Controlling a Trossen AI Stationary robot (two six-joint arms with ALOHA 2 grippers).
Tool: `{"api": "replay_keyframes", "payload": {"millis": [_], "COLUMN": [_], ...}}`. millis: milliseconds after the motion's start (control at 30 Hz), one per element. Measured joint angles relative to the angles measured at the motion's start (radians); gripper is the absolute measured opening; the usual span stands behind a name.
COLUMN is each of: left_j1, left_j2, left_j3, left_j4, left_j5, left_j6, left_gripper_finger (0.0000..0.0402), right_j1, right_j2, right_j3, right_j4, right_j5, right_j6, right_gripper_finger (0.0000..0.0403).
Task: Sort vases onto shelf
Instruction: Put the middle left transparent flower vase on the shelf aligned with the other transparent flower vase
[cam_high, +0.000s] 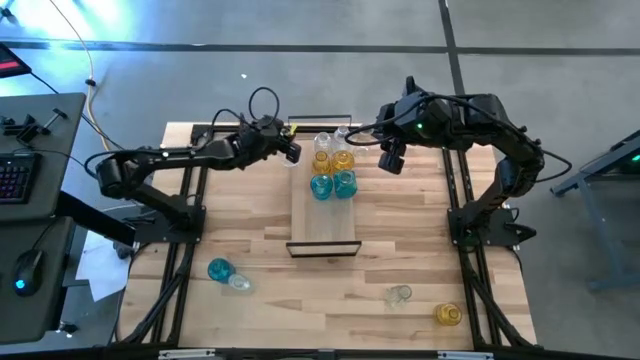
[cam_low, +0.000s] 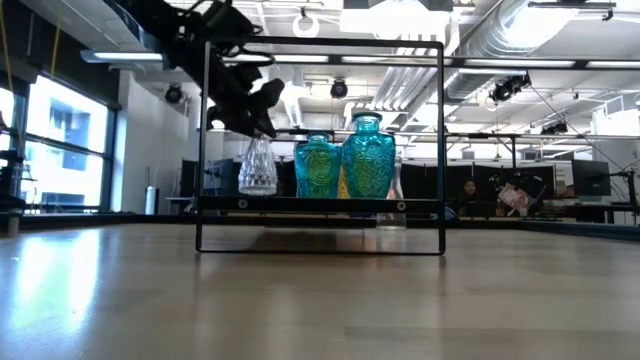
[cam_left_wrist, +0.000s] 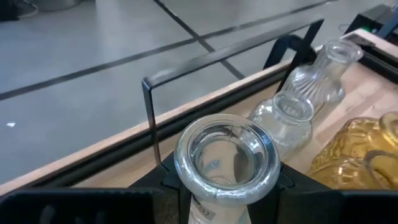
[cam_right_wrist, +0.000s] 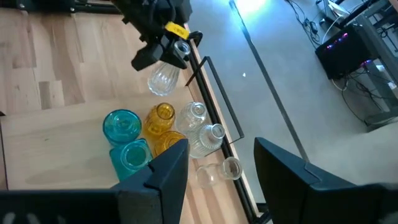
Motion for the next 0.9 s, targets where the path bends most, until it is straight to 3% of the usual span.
{"api": "replay_keyframes", "payload": {"millis": [900], "left_j1": [0.038], "left_j2": [0.147], "left_j3": [0.000], "left_j4": [0.269], "left_j5": [0.055], "left_j6": [0.027], "left_gripper_finger": [0.0094], "right_j1": [0.000], "right_j2": [-0.022], "right_j3": [-0.001], "right_j4": [0.001], "right_j5": [0.001], "right_j6": [0.003], "right_gripper_finger": [0.0167]}}
